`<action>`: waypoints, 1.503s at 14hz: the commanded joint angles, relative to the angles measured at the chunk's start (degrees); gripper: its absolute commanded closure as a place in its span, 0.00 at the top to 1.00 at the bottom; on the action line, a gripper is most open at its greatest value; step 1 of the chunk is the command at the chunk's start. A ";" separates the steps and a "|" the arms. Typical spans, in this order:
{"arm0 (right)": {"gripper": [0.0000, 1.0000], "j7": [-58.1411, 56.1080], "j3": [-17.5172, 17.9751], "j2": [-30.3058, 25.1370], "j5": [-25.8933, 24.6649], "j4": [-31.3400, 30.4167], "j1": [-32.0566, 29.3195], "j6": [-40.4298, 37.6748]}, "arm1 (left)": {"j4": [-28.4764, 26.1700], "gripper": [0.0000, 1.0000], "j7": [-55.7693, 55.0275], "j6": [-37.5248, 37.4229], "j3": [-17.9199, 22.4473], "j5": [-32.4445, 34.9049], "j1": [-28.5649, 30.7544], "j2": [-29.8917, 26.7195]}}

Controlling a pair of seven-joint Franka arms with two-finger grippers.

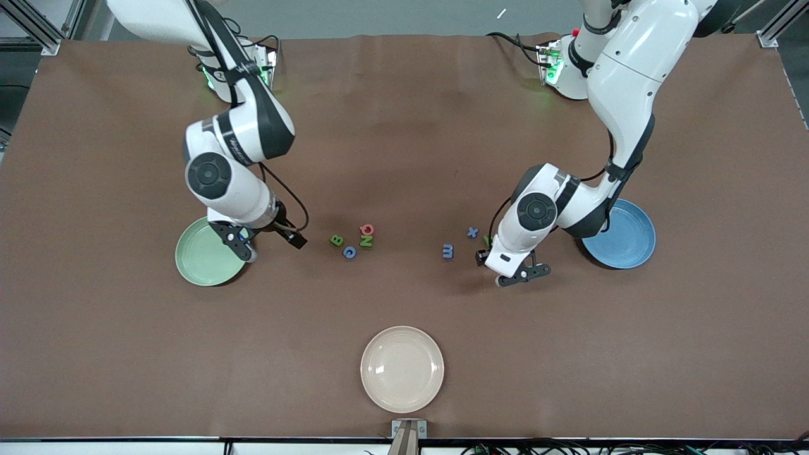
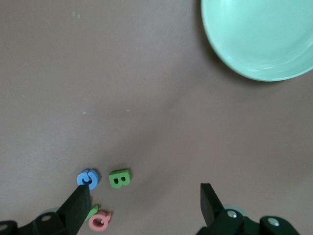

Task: Sort upper and lower case letters into plates
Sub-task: 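Grasp the u with the left gripper while the right gripper grasps the B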

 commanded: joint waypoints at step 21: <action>0.78 -5.34 -0.92 13.24 -0.44 0.11 8.94 14.50 | -7.26 0.13 13.47 -12.66 -5.34 1.33 13.92 -14.93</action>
